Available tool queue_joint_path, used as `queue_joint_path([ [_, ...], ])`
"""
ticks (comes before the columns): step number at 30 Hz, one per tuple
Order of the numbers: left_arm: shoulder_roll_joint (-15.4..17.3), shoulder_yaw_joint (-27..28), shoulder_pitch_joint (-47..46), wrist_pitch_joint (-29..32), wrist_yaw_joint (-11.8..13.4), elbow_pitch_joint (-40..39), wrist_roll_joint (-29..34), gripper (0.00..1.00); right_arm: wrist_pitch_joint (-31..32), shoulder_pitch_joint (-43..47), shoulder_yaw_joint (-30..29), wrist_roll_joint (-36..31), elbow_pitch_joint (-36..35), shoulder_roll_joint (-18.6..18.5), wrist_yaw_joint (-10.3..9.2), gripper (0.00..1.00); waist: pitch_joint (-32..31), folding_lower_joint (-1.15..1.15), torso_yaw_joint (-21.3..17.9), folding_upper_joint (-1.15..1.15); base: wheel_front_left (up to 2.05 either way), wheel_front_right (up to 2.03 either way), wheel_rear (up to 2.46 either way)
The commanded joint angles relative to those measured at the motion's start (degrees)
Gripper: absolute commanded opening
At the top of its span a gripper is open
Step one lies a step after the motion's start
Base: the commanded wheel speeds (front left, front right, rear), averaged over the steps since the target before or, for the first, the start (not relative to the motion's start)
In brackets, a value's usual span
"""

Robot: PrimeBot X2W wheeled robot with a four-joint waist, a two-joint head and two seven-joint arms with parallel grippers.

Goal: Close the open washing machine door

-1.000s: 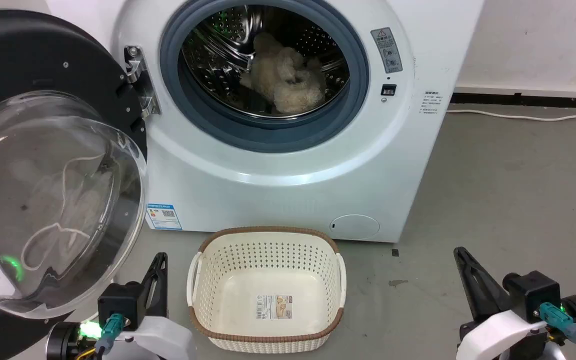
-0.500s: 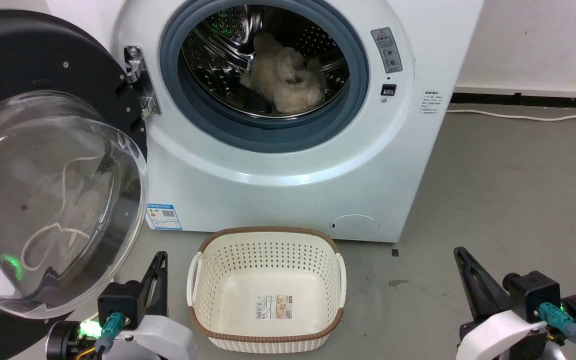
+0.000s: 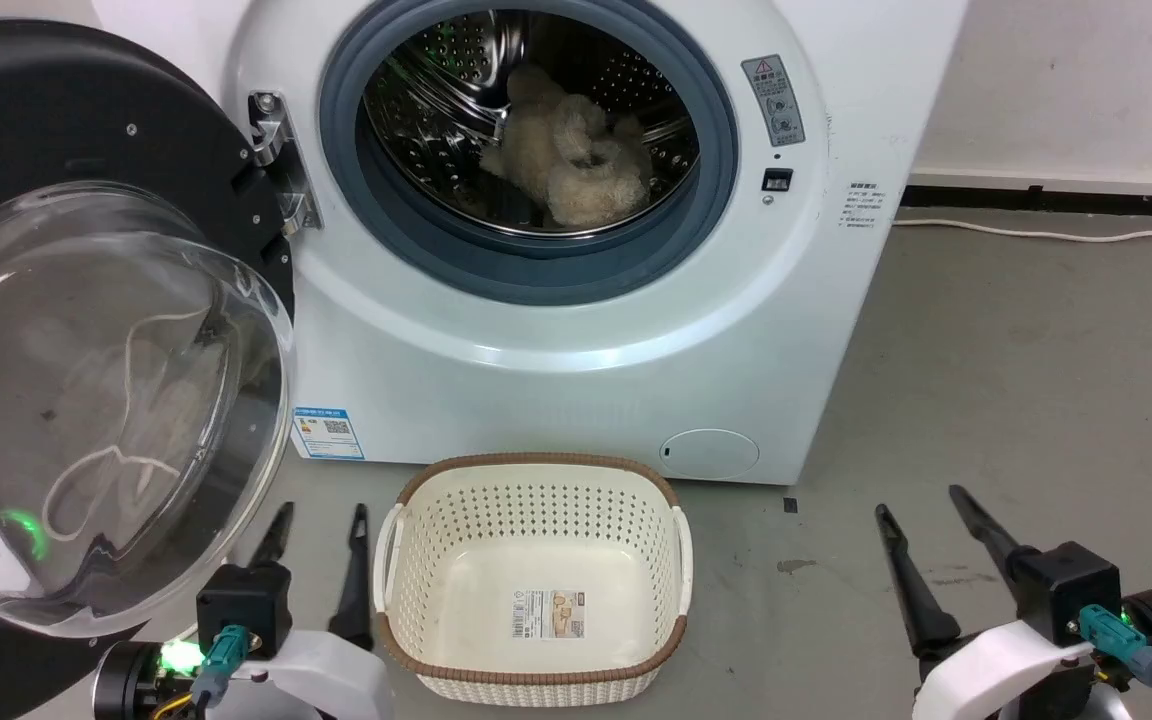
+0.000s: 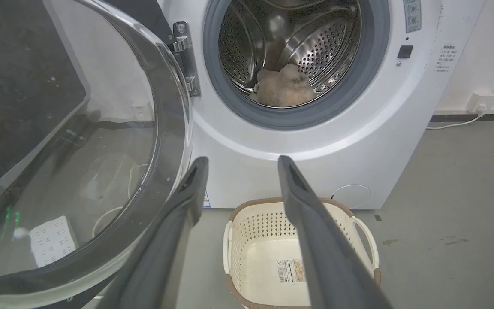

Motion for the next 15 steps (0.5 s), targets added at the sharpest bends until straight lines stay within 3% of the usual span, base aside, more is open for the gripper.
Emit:
queue_joint_path([
  [1,0.0,-0.1,-0.1,-0.3,0.0,0.1,0.0,1.0,-0.2,0.1,-0.1,0.4,0.0,0.0,0.0,1.0,0.0,0.0,0.0,0.0,0.0,0.0,0.0],
  [15,0.1,-1.4,-0.2,-2.3,0.1,0.4,-0.1,1.0,-2.3,0.9,-0.5,1.8,0.4,-0.2,0.01,1.0,-0.4,0.0,1.9,0.0,0.0,0.0,0.0],
])
